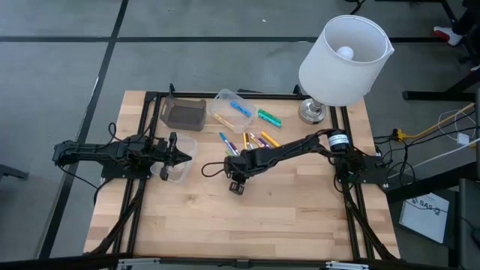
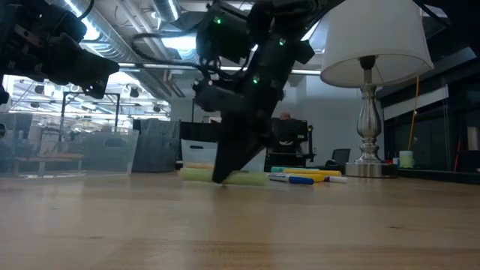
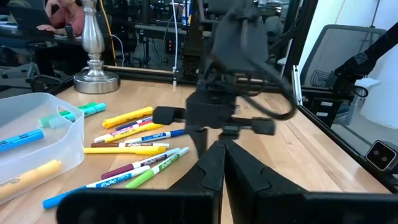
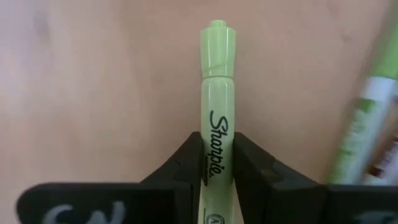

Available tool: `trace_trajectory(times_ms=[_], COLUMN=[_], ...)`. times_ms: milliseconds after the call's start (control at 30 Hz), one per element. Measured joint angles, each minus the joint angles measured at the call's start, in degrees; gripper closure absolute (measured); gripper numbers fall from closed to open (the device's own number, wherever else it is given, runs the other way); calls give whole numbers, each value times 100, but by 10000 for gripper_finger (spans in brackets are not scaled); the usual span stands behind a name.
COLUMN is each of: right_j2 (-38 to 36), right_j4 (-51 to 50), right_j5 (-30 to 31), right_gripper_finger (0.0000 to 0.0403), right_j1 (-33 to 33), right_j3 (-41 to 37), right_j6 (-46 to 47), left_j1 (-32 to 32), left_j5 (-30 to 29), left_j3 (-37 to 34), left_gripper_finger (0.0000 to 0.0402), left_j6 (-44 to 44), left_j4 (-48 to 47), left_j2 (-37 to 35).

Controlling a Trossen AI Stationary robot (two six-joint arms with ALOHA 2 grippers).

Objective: Pick & Place Markers
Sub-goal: Put the light green highlighter into the top transparent bin

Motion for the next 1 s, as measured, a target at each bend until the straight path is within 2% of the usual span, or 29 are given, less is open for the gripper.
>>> trace_trajectory(times_ms=[533,1000], right_j2=[-189,-692], right_j4=[-150,430], right_j5=[-1,33], right_gripper_finger=[335,335], right_j1=[-3,-22], right_j3=[531,534], right_j6=[145,473], left_j1=[-1,-2], left_j5=[0,1], left_j3=[-1,-1], left_gripper_finger=[395,395], left_j6=[0,0], left_j4=[0,2], left_j2=[0,-2])
